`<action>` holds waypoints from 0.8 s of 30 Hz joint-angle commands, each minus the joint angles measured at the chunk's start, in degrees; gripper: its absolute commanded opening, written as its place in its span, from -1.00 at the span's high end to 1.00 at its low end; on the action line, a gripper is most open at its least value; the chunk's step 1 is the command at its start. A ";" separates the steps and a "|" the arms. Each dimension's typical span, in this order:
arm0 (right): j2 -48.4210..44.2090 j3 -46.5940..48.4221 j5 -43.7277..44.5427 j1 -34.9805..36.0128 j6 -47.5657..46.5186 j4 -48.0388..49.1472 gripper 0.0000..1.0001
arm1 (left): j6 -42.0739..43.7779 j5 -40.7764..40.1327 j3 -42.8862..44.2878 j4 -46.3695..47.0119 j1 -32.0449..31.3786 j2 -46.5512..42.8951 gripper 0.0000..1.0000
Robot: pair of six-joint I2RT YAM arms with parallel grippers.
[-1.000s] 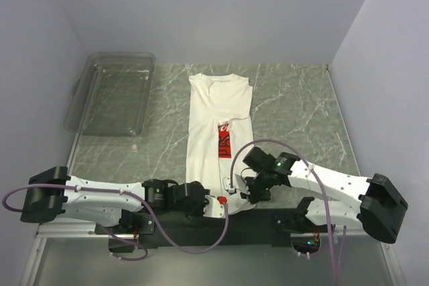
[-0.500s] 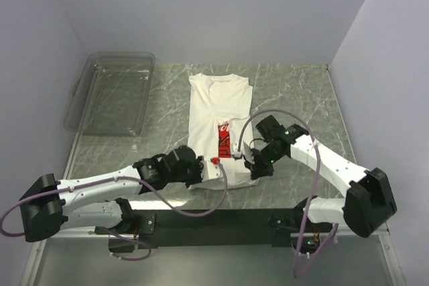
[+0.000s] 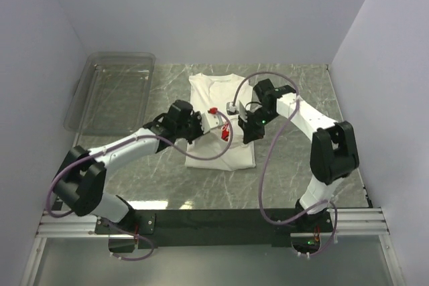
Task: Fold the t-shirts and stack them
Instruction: Fold the tshirt
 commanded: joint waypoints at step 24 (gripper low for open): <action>19.62 25.01 0.68 -5.53 8.07 0.69 1.00 | 3.07 4.21 22.12 -0.04 9.07 20.85 0.99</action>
